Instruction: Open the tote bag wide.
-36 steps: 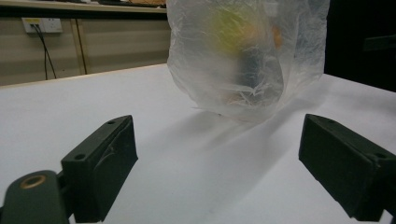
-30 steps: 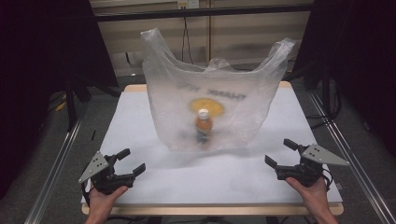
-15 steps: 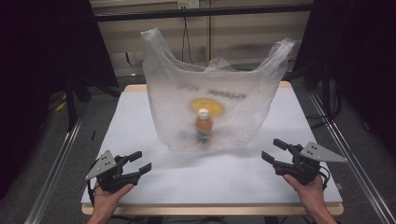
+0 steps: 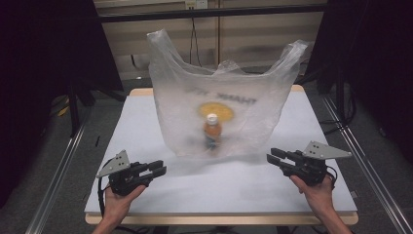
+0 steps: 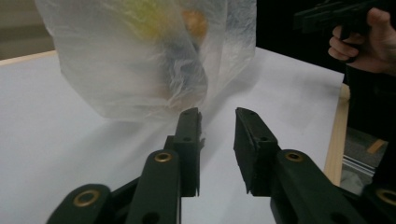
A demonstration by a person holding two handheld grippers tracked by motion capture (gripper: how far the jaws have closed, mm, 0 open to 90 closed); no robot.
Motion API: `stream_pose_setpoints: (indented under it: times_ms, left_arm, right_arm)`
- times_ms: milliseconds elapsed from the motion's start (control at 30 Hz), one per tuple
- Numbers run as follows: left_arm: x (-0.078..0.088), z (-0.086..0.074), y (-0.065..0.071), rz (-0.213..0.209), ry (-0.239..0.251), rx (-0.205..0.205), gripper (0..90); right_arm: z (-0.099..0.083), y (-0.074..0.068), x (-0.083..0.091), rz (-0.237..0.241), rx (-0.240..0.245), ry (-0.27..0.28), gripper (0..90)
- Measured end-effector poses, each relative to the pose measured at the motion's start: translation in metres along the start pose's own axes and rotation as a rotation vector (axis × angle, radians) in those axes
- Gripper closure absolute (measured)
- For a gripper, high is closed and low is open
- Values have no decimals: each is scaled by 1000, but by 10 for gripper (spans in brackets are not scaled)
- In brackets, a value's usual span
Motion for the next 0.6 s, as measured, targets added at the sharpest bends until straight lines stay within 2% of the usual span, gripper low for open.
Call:
stream_pose_setpoints:
  times_ms: [100,167,200,233,333,400,433,500,600]
  left_arm:
    - [-3,10,-1,20,10,-6,772]
    - [-10,20,-2,-25,8,-27,780]
    - [-10,20,-2,-25,8,-27,781]
    - [-13,23,-2,-16,2,-47,794]
    - [-21,31,-2,-35,10,-43,849]
    - [-29,40,0,-49,13,-56,887]
    - [-31,43,0,-58,10,-58,900]
    - [-36,49,2,-57,9,-69,900]
    - [-40,54,4,-64,16,-73,900]
  right_arm:
    - [9,0,-6,31,-23,9,770]
    - [13,0,-10,56,-21,13,807]
    - [16,0,-12,62,-21,16,819]
    - [18,0,-14,76,-19,17,836]
    - [24,1,-19,104,-17,26,884]
    - [28,1,-24,114,-10,30,900]
    - [29,1,-27,106,-19,15,900]
    - [32,0,-32,123,-25,9,900]
    - [39,0,-38,124,-16,11,900]
Point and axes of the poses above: each handheld gripper's, and its own axes: x roughly backward along the jaws, z roughly out of its top, y roughly to its right, the point moved 4 cm from there along -x, roughly forward along the jaws, and after that the axes turned 1 degree about x, right-handed, at the moved point
